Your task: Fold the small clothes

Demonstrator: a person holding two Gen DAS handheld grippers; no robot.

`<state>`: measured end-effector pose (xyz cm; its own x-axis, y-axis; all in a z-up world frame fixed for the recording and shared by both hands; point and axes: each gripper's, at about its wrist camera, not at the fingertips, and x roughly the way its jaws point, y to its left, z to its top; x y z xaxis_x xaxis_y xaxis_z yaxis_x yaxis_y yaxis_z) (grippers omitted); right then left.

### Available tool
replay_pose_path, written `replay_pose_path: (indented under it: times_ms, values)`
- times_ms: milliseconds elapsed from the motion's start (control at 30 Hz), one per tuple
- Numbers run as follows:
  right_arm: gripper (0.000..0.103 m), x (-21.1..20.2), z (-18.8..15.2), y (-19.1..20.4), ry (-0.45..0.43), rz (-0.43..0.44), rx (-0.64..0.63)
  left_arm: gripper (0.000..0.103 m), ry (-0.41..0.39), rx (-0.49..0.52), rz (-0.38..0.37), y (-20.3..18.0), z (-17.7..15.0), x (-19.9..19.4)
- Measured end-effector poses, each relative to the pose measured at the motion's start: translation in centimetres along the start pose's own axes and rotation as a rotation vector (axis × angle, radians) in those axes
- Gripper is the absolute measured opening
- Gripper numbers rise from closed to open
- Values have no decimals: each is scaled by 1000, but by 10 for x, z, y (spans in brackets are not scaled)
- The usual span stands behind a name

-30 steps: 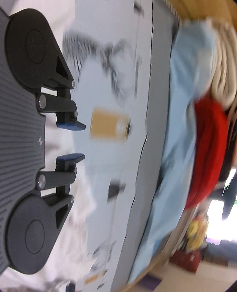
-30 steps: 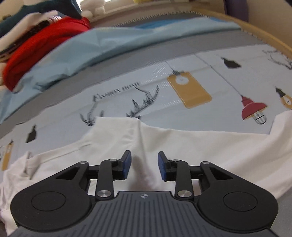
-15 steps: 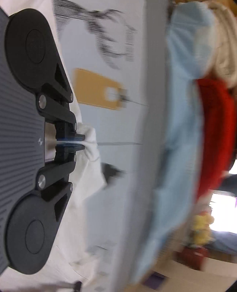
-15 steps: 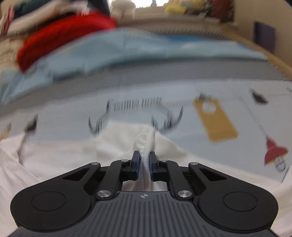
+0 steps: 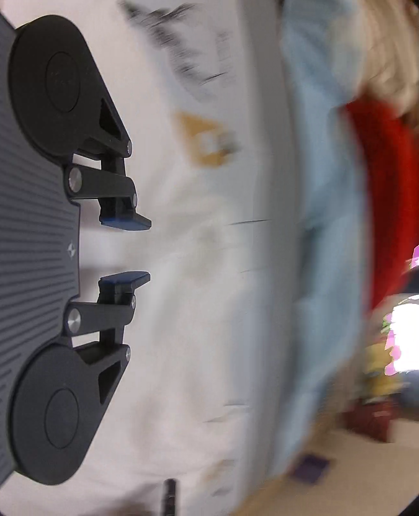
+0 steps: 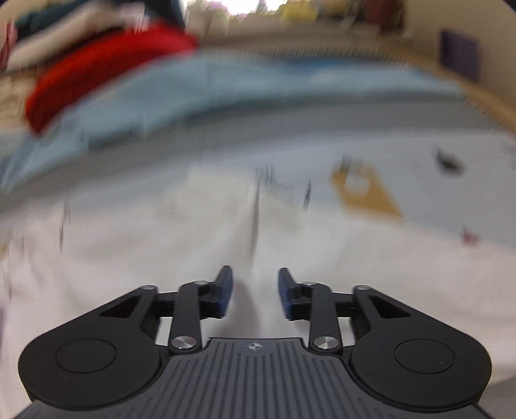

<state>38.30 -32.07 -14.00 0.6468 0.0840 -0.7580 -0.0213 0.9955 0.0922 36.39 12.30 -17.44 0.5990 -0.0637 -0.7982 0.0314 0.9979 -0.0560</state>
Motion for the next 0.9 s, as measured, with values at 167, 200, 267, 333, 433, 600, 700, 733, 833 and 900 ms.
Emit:
replay_pose_path:
  times_ms: [167,200,267,333,433,600,700,733,833,900]
  values:
    - [35,-40,-9,-10,-54,-6,35,29,101,17,38,2,-20,-10]
    - [35,-48,-18,-13,-74,28,44,29,83,9,19,2,-23,-18]
    - [36,-48,-39,-14,43,18,2,30,83,-5,-54,1,-39,-32]
    - [36,-61,-59,-12,84,-28,-76,30,187,18,-56,-3,-65,-33]
    - [36,-86,-76,-24,174,-21,-52,32,185,188,3,-16,-94,-61]
    - [36,-146,-114,-42,200,16,17,32,355,103,-21,-1,-134,-97]
    - [37,-173,-143,-49,250,65,67,35,426,104,-25,1,-167,-117]
    - [37,-180,-154,-50,265,75,76,36,420,100,-19,3,-174,-125]
    - [37,-197,-181,-55,285,55,114,36,400,-63,-22,21,-187,-147]
    - [37,-204,-199,-59,300,63,159,36,374,-180,-38,32,-192,-161]
